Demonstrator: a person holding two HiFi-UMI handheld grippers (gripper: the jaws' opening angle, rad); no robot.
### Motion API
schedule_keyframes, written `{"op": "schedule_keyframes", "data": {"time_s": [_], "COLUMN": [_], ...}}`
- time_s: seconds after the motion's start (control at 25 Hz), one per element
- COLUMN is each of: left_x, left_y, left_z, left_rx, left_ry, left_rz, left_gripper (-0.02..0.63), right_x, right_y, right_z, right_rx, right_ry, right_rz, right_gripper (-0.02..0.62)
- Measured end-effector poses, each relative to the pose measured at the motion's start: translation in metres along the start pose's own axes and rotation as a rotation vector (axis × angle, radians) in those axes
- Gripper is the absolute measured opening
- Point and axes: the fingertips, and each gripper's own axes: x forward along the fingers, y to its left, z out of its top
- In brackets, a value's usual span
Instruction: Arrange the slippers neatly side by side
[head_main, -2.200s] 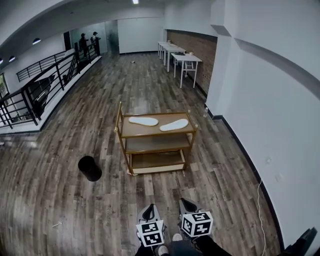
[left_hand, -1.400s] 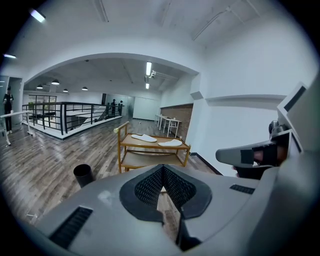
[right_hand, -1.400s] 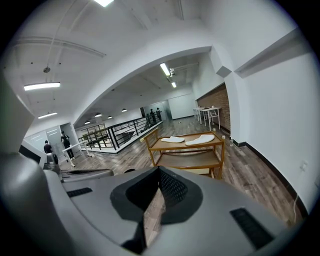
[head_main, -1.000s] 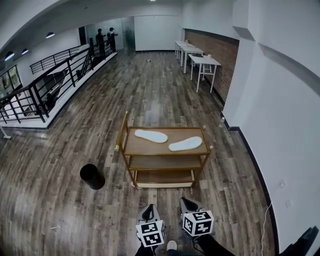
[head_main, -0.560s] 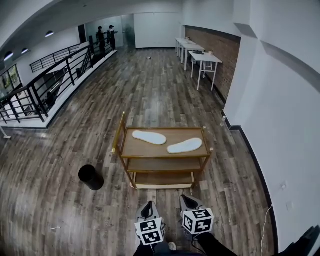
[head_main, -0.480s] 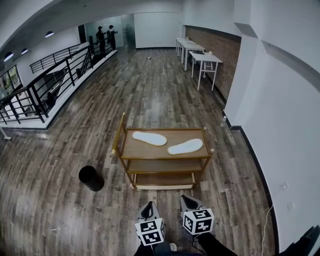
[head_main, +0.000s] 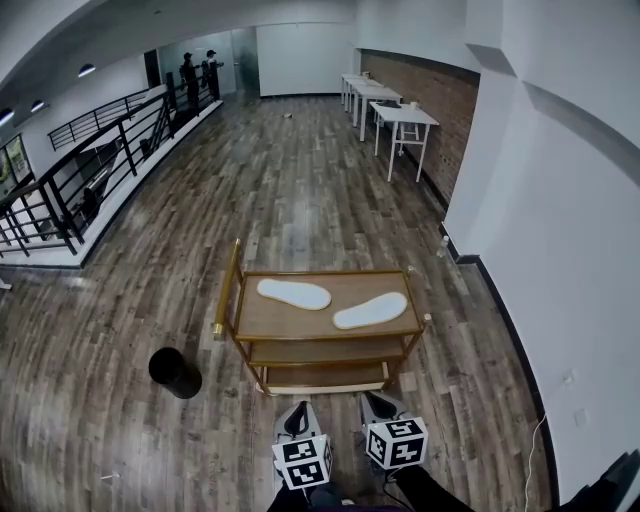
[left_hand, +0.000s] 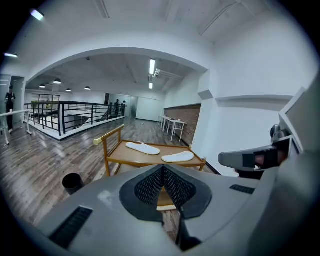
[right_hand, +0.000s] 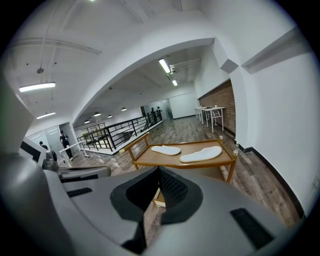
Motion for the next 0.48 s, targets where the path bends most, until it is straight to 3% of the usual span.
{"op": "schedule_keyframes", "data": {"time_s": [0.48], "left_x": [0.086], "left_y": [0.040], "left_z": [0.052], "left_rx": [0.030], "left_ry": [-0.002], "left_rz": [-0.056], "left_gripper": [0.000], "right_x": [0.085], "right_y": [-0.006], "right_z": [0.045], "right_rx": [0.039], "right_ry": [-0.010], "right_rz": [-0.050], "right_gripper": [-0.002]}}
